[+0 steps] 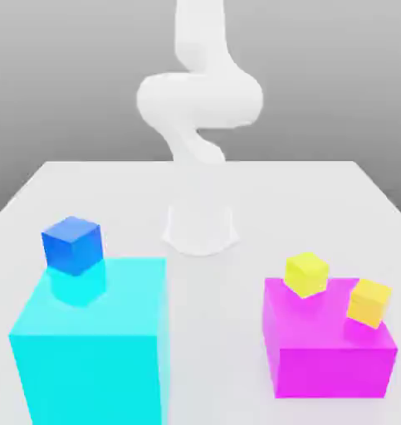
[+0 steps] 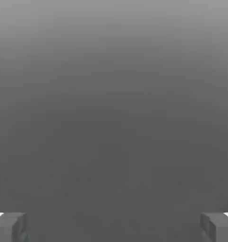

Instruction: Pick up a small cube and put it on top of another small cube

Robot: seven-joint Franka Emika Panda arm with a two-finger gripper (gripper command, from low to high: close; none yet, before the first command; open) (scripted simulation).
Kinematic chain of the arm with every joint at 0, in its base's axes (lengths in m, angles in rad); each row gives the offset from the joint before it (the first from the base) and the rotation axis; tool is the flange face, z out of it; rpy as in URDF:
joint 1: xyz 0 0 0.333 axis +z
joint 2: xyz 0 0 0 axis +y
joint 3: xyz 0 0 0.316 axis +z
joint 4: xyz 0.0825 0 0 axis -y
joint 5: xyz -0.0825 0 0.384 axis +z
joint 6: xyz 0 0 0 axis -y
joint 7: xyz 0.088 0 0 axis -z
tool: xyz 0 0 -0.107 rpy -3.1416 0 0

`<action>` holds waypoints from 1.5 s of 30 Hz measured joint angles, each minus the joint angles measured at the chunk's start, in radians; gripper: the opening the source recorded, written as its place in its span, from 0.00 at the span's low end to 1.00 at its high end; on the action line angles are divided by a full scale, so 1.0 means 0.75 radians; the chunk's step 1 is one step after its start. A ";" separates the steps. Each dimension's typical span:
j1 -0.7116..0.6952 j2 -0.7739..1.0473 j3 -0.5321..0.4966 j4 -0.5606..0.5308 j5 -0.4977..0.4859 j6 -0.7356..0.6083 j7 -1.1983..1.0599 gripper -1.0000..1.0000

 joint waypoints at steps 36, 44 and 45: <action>-0.609 1.304 -0.002 -0.789 0.078 1.151 0.286 0.00; -0.600 1.279 -0.012 -0.792 0.065 1.132 0.299 0.00; -0.581 1.245 -0.033 -0.797 0.055 1.103 0.308 0.00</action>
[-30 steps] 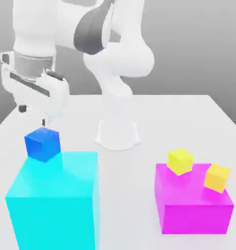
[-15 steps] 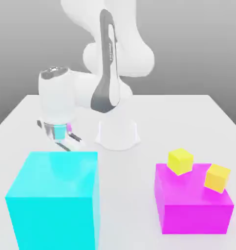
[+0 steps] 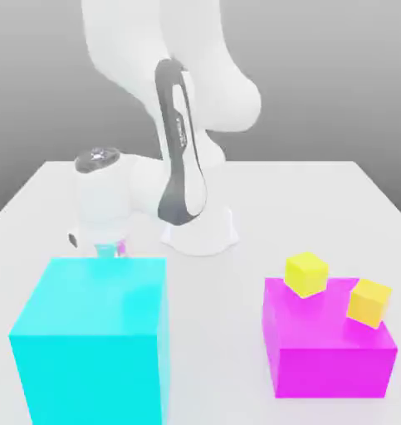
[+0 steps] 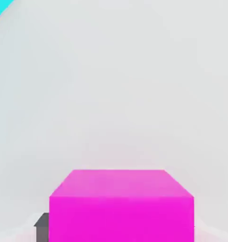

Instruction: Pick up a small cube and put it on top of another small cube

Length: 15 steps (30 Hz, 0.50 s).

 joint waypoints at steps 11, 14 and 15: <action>0.069 -0.349 -0.090 -0.054 0.093 -0.372 -0.084 0.00; 0.079 -0.387 -0.154 -0.029 0.267 -0.494 -0.182 0.00; 0.080 -0.403 -0.178 -0.020 0.325 -0.534 -0.209 0.00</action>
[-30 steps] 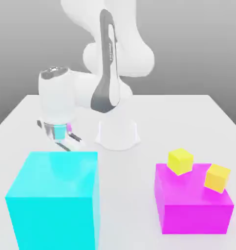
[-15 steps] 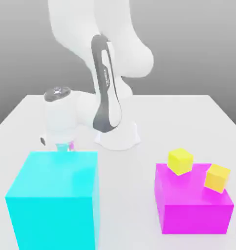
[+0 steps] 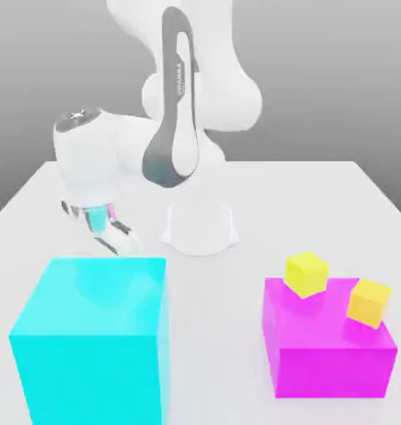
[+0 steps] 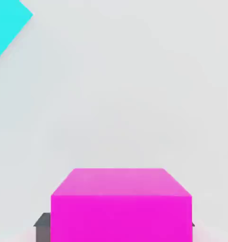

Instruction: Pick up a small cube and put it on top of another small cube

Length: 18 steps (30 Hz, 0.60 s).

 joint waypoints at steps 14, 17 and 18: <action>0.036 -0.246 -0.363 0.141 0.839 -0.541 -0.380 0.00; 0.048 -0.303 -0.442 0.173 1.020 -0.652 -0.465 0.00; 0.053 -0.323 -0.468 0.185 1.079 -0.688 -0.493 0.00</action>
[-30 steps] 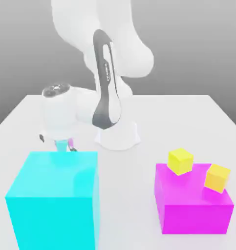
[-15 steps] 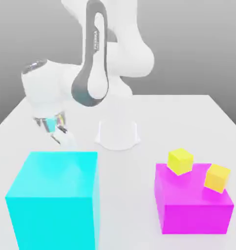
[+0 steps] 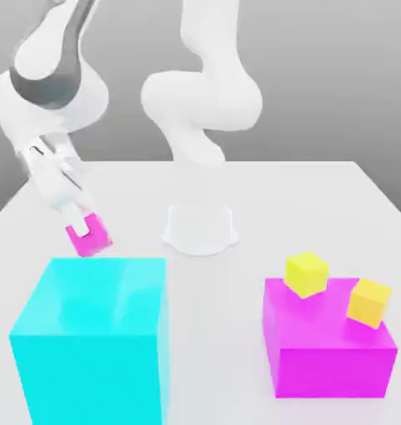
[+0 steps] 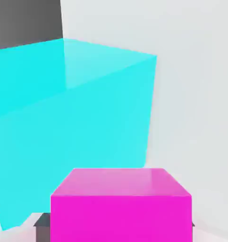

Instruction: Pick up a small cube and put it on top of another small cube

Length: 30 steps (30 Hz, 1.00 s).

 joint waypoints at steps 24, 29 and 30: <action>0.363 0.159 0.916 0.362 -0.815 0.139 0.920 0.00; 0.454 0.215 1.134 0.379 -1.079 0.186 1.131 0.00; 0.473 0.226 1.177 0.382 -1.132 0.196 1.174 0.00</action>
